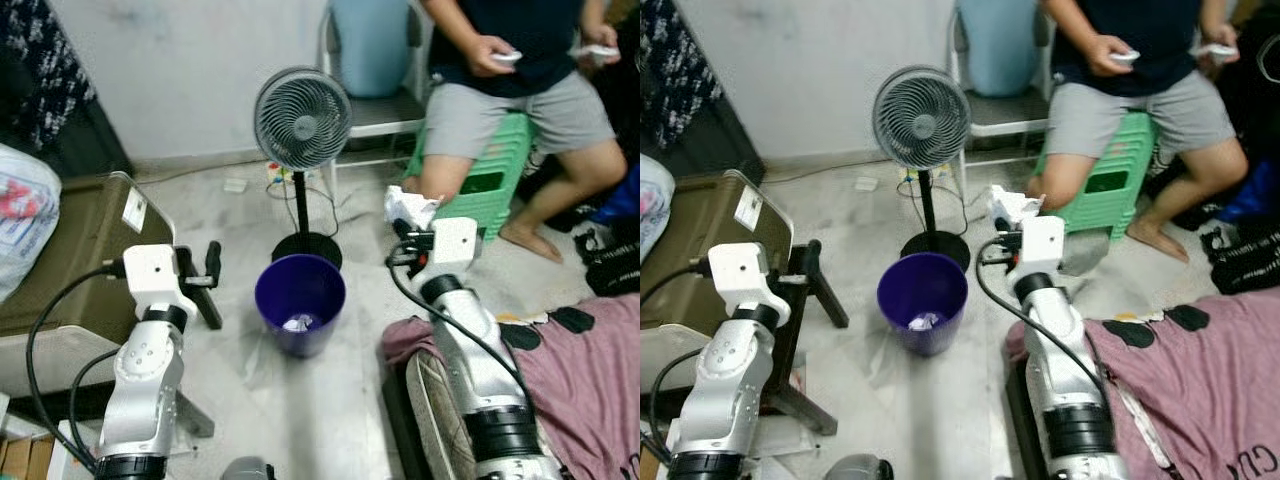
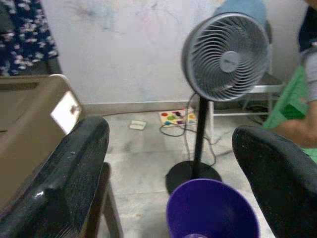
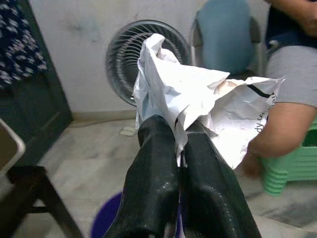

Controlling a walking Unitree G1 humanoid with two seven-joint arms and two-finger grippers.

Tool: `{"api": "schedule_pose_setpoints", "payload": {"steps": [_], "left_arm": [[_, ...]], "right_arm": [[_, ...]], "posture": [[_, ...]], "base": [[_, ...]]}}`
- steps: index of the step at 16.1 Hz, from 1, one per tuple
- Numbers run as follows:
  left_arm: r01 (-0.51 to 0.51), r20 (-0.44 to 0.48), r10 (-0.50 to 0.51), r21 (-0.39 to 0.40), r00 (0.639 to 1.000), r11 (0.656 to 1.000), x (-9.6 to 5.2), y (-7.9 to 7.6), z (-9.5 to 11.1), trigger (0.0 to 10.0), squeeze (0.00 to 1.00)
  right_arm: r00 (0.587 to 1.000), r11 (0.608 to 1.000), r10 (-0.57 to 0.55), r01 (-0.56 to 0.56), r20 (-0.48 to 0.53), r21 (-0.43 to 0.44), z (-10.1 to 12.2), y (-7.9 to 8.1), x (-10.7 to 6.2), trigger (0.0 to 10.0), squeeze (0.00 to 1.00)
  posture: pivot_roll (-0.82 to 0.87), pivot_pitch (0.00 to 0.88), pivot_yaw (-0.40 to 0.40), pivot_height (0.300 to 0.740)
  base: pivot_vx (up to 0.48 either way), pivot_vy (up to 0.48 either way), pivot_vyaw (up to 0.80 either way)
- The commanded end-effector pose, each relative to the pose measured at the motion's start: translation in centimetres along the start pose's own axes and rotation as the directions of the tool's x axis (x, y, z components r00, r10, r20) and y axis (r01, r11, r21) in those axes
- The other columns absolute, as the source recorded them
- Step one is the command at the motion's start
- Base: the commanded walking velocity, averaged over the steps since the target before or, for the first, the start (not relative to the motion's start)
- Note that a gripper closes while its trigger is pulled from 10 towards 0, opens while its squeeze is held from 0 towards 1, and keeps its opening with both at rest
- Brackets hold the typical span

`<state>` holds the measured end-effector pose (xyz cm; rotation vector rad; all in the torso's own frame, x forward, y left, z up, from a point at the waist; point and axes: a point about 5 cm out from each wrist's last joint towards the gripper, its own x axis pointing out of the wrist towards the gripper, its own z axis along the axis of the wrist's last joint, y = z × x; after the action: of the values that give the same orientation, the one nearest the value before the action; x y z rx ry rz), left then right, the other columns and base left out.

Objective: Clean up the room

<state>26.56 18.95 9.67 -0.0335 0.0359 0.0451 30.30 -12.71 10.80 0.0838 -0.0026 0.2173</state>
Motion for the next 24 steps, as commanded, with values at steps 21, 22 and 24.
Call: {"api": "schedule_pose_setpoints", "payload": {"steps": [21,22,24], "left_arm": [[0.033,0.012,-0.033,-0.021,0.999,0.999,0.38,-0.46,0.33,10.0,0.00],[0.035,0.012,-0.034,-0.023,0.999,0.999,0.38,-0.47,0.32,10.0,0.00],[0.041,0.013,-0.041,-0.029,0.999,0.999,0.39,-0.53,0.33,10.0,0.00]], "right_arm": [[1.000,1.000,0.018,-0.018,0.017,-0.008,0.40,0.25,0.33,10.0,0.00],[1.000,1.000,0.018,-0.017,0.016,-0.009,0.39,0.25,0.33,10.0,0.00],[1.000,1.000,0.016,-0.016,0.015,-0.010,0.38,0.25,0.34,10.0,0.00]], "posture": [[-0.09,0.000,0.009,0.740],[-0.09,0.000,0.009,0.740],[-0.09,0.000,0.009,0.740]], "base": [[0.000,0.000,0.31],[0.000,0.000,0.00],[0.000,0.000,0.00]]}}
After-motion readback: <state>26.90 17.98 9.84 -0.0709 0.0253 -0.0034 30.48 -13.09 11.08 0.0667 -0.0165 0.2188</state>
